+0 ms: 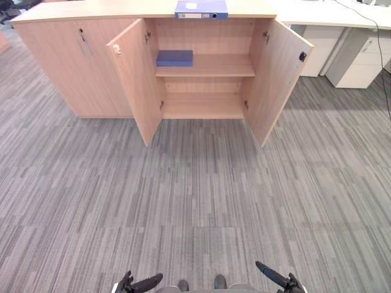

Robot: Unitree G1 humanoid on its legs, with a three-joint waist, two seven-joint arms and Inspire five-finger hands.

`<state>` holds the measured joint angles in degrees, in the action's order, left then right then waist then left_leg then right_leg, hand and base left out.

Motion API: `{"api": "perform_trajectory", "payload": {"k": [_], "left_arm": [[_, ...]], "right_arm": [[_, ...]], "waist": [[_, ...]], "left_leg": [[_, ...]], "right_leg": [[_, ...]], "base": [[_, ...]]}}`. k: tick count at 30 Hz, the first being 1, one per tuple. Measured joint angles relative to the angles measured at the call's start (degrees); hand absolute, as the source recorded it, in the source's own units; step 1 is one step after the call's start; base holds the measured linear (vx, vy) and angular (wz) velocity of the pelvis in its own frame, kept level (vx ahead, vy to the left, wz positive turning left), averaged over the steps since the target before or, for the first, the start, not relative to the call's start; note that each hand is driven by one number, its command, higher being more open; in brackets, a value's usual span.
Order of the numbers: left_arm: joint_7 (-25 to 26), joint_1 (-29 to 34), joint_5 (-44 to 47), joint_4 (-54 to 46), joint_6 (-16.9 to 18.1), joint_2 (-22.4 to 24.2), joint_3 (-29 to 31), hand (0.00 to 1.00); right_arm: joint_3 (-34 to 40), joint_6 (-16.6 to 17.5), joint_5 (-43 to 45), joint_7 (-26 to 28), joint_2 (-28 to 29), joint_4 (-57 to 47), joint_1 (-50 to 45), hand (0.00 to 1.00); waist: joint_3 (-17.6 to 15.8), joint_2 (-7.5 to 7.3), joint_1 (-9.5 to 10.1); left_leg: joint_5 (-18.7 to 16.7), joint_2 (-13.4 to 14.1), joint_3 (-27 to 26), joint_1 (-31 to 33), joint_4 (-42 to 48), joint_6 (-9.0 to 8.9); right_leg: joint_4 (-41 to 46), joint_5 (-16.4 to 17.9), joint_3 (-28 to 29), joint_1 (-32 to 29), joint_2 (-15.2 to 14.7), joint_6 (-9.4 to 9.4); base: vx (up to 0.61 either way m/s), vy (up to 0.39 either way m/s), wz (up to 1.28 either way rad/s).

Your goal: Walk over to the cabinet, pick up the folder, carry it to the office cabinet, place the folder inside the office cabinet, then close the office cabinet door

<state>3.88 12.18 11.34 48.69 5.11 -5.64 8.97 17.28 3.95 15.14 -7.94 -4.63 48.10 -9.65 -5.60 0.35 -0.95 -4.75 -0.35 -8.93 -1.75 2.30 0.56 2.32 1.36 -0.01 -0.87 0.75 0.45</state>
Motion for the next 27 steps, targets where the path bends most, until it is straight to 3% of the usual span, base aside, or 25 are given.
{"api": "perform_trajectory", "payload": {"k": [4, 11, 17, 20, 22, 23, 24, 27], "left_arm": [[0.0, -0.8, 0.0, -6.2, 2.1, 0.0, 0.0, 1.00], [-0.1, -0.9, -0.1, -7.9, 2.3, -0.1, -0.3, 1.00], [0.0, -0.1, -0.2, -10.1, 2.2, -0.1, -0.3, 1.00], [0.0, 0.8, -0.3, -13.5, 2.1, 0.2, -0.4, 1.00], [0.4, 1.6, -0.2, -15.1, 2.0, 0.0, -0.3, 1.00], [0.6, 1.6, -0.2, -15.1, 1.9, -0.1, -0.4, 1.00], [1.2, 1.7, -0.1, -15.2, 1.9, -0.3, -0.5, 1.00], [2.3, 1.2, -0.1, -15.1, 1.5, -1.2, -1.6, 1.00]], "right_arm": [[-0.2, 1.1, -5.6, 0.5, -0.9, -6.5, 0.7, 1.00], [-3.0, 1.1, -11.0, 1.3, -2.1, -6.6, 2.2, 1.00], [-4.8, 1.1, -13.4, 1.5, -3.5, -6.8, 3.4, 1.00], [-5.0, 1.1, -14.5, 1.3, -5.1, -7.8, 4.3, 1.00], [-5.0, 0.6, -14.8, 1.1, -5.7, -8.0, 3.8, 1.00], [-5.1, 0.5, -14.8, 1.1, -5.7, -8.1, 3.8, 1.00], [-5.7, 0.0, -14.8, 1.0, -5.7, -8.1, 3.8, 1.00], [-7.1, -0.2, -14.8, 1.0, -5.7, -8.1, 4.1, 1.00]], "waist": [[-0.6, 0.17, -0.05], [-2.3, 0.65, -0.16], [-3.3, 1.30, -0.02], [-4.9, 2.35, 0.03], [-6.3, 2.16, -0.11], [-6.8, 2.21, -0.32], [-7.6, 2.18, -0.75], [-9.5, 2.42, -1.71]], "left_leg": [[-0.7, -0.1, -1.0, -1.8, -0.3, -1.03], [-1.1, -0.4, -1.2, -1.8, -0.5, -1.57], [-4.1, 0.0, -2.2, 0.7, 3.1, -0.28], [-8.4, 0.4, -2.8, 3.7, 8.9, 1.05], [-11.0, -0.8, -2.7, 2.5, 10.2, 2.84], [-11.3, -0.9, -2.6, 1.9, 10.2, 3.04], [-12.1, -1.0, -2.4, 0.6, 10.1, 3.35], [-13.2, 0.2, -1.1, -2.2, 9.8, 2.88]], "right_leg": [[-1.8, -0.1, 0.0, 2.3, -0.2, 0.19], [-3.4, -0.4, 0.0, 2.9, -0.5, 0.61], [-3.1, -0.3, 1.1, 1.5, -0.3, 0.74], [7.1, 5.4, 1.4, -3.7, -0.5, 2.46], [25.4, 10.8, -2.7, -11.4, -2.9, 3.60], [30.6, 11.2, -4.7, -13.8, -3.9, 3.52], [36.4, 12.8, -7.9, -17.1, -5.4, 2.23], [29.9, 13.4, -12.4, -22.0, -6.5, 2.23]], "base": [[0.10, 0.028, -0.06], [0.05, 0.015, -0.02], [0.02, 0.010, -0.11], [-0.02, 0.048, -0.12], [0.02, 0.057, -0.03], [0.11, 0.041, 0.01], [0.18, 0.038, 0.02], [0.31, -0.011, 0.21]]}}
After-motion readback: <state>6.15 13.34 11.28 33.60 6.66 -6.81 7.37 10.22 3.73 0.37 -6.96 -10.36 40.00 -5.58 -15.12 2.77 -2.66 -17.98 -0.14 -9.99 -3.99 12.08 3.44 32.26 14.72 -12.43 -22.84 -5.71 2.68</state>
